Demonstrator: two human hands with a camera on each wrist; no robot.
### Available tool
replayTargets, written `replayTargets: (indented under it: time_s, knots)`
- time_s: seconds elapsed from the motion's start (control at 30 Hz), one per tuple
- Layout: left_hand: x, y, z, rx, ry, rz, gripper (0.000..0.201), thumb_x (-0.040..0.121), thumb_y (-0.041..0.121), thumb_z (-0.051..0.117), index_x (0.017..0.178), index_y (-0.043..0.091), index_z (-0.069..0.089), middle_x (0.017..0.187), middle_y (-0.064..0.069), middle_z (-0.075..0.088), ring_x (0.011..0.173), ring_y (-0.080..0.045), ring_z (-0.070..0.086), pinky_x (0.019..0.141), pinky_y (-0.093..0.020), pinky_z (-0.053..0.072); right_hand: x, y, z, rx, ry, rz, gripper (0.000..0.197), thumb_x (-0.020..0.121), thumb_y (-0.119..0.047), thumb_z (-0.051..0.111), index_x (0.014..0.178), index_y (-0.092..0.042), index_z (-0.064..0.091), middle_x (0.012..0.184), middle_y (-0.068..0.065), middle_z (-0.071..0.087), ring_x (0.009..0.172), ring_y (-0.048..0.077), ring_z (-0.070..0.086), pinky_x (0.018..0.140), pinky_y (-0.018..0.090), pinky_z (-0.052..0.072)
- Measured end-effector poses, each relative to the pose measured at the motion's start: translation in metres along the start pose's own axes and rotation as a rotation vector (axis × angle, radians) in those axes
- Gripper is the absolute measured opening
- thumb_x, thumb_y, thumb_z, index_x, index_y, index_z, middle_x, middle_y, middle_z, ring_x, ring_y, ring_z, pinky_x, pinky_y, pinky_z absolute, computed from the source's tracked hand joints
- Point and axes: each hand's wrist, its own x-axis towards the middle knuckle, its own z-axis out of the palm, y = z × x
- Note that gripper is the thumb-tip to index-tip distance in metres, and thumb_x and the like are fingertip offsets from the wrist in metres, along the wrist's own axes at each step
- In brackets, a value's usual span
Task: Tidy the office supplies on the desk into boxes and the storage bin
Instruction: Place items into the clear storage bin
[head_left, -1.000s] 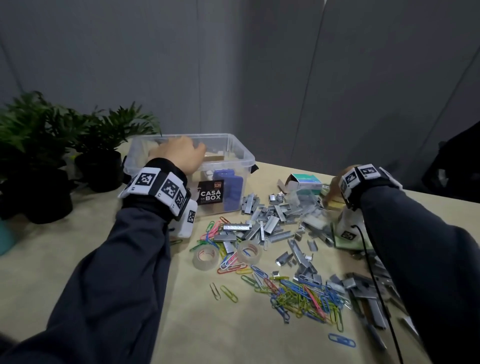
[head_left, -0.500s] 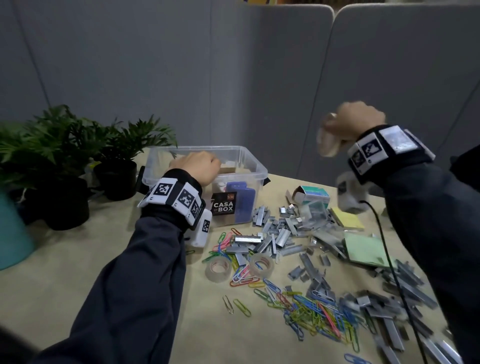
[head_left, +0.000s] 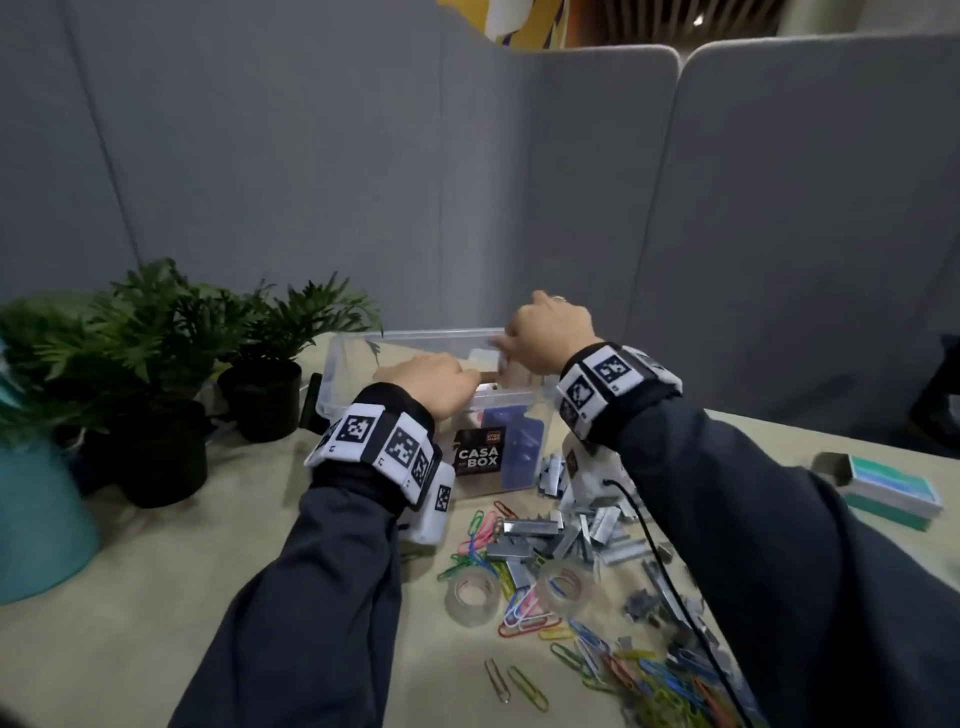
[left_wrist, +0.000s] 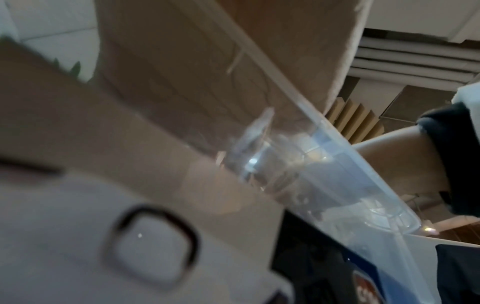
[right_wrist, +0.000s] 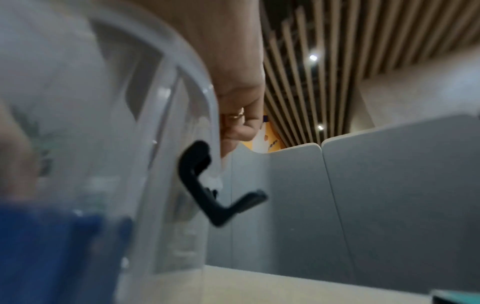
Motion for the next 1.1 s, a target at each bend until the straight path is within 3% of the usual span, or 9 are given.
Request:
replayTargets:
  time_s: [0.1, 0.17, 0.27, 0.4, 0.5, 0.57, 0.63, 0.8, 1.1]
  knots:
    - [0.001, -0.001, 0.002, -0.013, 0.012, -0.003, 0.038, 0.081, 0.044, 0.025, 0.08, 0.017, 0.052, 0.105, -0.014, 0.066, 0.101, -0.031, 0.059, 0.095, -0.043, 0.045, 0.002, 0.012, 0.0, 0.092, -0.219, 0.048, 0.053, 0.104, -0.051, 0.025, 0.142, -0.026, 0.05, 0.151, 0.017, 0.029, 0.14, 0.037, 0.03, 0.111, 0.05, 0.031]
    - [0.001, -0.001, 0.003, 0.0, 0.031, -0.008, 0.034, 0.087, 0.04, 0.029, 0.082, 0.017, 0.053, 0.104, -0.012, 0.067, 0.1, -0.031, 0.06, 0.091, -0.04, 0.045, 0.0, 0.017, 0.001, 0.145, -0.31, 0.036, 0.053, 0.102, -0.055, 0.025, 0.149, -0.033, 0.037, 0.154, 0.017, 0.025, 0.14, 0.04, 0.033, 0.113, 0.052, 0.03]
    - [-0.001, -0.002, 0.004, 0.003, 0.088, -0.021, 0.03, 0.091, 0.035, 0.033, 0.089, 0.017, 0.057, 0.102, -0.009, 0.067, 0.097, -0.029, 0.062, 0.083, -0.037, 0.044, -0.004, 0.015, 0.002, 0.096, -0.08, 0.042, 0.046, 0.097, -0.043, 0.048, 0.135, -0.018, 0.051, 0.136, 0.015, 0.049, 0.118, 0.038, 0.055, 0.089, 0.041, 0.045]
    - [-0.005, 0.001, 0.0, -0.015, 0.053, 0.004, 0.033, 0.081, 0.035, 0.032, 0.091, 0.017, 0.059, 0.107, -0.01, 0.065, 0.101, -0.031, 0.058, 0.086, -0.038, 0.045, -0.004, 0.003, 0.0, 0.238, 0.21, 0.007, 0.023, 0.092, -0.021, 0.053, 0.109, -0.007, 0.061, 0.11, 0.017, 0.063, 0.098, 0.04, 0.06, 0.072, 0.037, 0.043]
    - [-0.008, 0.004, -0.005, 0.0, -0.009, 0.006, 0.043, 0.062, 0.032, 0.028, 0.087, 0.016, 0.059, 0.112, -0.013, 0.064, 0.105, -0.033, 0.058, 0.09, -0.04, 0.045, -0.004, -0.007, 0.003, 0.243, 0.214, -0.028, 0.019, 0.091, -0.025, 0.059, 0.105, -0.013, 0.064, 0.107, 0.014, 0.066, 0.098, 0.038, 0.062, 0.072, 0.035, 0.042]
    - [-0.009, 0.006, -0.008, 0.011, -0.019, 0.006, 0.038, 0.075, 0.032, 0.034, 0.09, 0.012, 0.061, 0.118, -0.018, 0.062, 0.109, -0.035, 0.057, 0.092, -0.039, 0.046, -0.003, -0.011, 0.009, 0.134, 0.167, -0.058, 0.021, 0.09, -0.032, 0.064, 0.1, -0.015, 0.069, 0.103, 0.012, 0.068, 0.098, 0.035, 0.064, 0.073, 0.034, 0.044]
    - [-0.007, 0.008, -0.008, 0.043, -0.035, 0.018, 0.037, 0.097, 0.02, 0.038, 0.114, -0.001, 0.062, 0.126, -0.021, 0.058, 0.117, -0.036, 0.054, 0.093, -0.035, 0.044, -0.002, -0.013, 0.013, 0.054, 0.153, -0.089, 0.031, 0.093, -0.041, 0.061, 0.098, -0.013, 0.072, 0.104, 0.011, 0.069, 0.103, 0.033, 0.062, 0.074, 0.033, 0.041]
    - [-0.009, 0.011, -0.013, 0.099, -0.163, 0.104, 0.034, 0.099, 0.0, 0.039, 0.128, -0.005, 0.056, 0.133, -0.02, 0.055, 0.123, -0.029, 0.052, 0.095, -0.027, 0.038, -0.003, -0.004, 0.011, -0.09, 0.197, -0.128, 0.027, 0.092, -0.037, 0.06, 0.107, -0.018, 0.073, 0.124, 0.005, 0.049, 0.123, 0.027, 0.039, 0.094, 0.04, 0.034]
    - [-0.005, 0.009, -0.014, 0.252, -0.181, 0.184, 0.033, 0.099, 0.003, 0.042, 0.127, -0.006, 0.057, 0.134, -0.02, 0.053, 0.122, -0.03, 0.052, 0.099, -0.031, 0.038, -0.006, 0.008, 0.002, -0.141, -0.369, 0.027, 0.059, 0.094, -0.062, 0.047, 0.146, -0.033, 0.045, 0.155, 0.006, 0.021, 0.149, 0.03, 0.003, 0.116, 0.051, 0.015]
